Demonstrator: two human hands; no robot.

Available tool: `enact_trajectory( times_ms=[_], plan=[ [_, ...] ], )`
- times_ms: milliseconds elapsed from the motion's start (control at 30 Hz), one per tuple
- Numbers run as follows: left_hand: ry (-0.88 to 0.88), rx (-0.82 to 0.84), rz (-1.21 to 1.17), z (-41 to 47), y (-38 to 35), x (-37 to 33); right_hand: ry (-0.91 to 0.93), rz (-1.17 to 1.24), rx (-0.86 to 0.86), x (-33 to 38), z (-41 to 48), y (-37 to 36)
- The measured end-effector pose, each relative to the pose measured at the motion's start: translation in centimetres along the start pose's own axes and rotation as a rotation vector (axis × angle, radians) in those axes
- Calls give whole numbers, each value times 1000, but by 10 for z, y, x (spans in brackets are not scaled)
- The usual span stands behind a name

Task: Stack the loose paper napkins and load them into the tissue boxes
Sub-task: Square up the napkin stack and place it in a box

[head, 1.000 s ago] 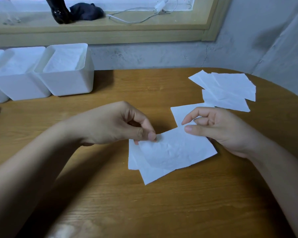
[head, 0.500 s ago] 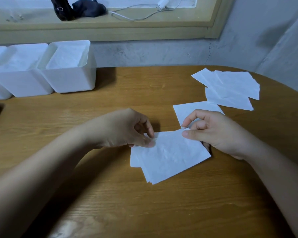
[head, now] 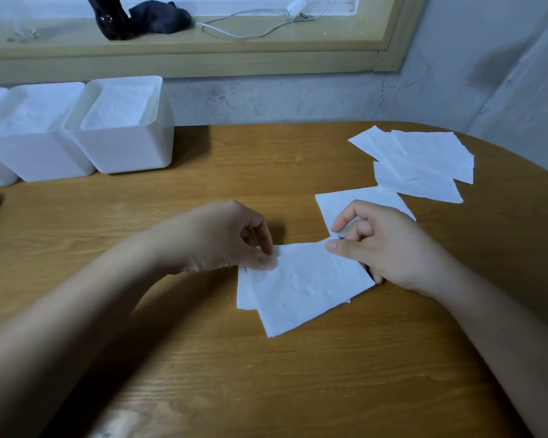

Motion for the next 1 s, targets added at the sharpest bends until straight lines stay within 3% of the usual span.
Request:
enact_trajectory(
  times_ms=[400, 700, 1000],
  plan=[
    [-6, -77, 137, 3, -6, -2, 22, -89, -46, 1, 0, -7],
    [-14, -85, 147, 3, -9, -5, 30, -323, -31, 8, -3, -11],
    [-134, -72, 20, -8, 1, -14, 101, -205, 34, 6, -6, -5]
  ],
)
Point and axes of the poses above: each hand's wrist, its own z-axis towards the middle knuckle, its own y-axis out of the back of the hand, x = y × z, the point moved 2 cm from there along z, towards the middle knuckle, and after that the axes turned 12 degrees about x, right-handed, at the moved point
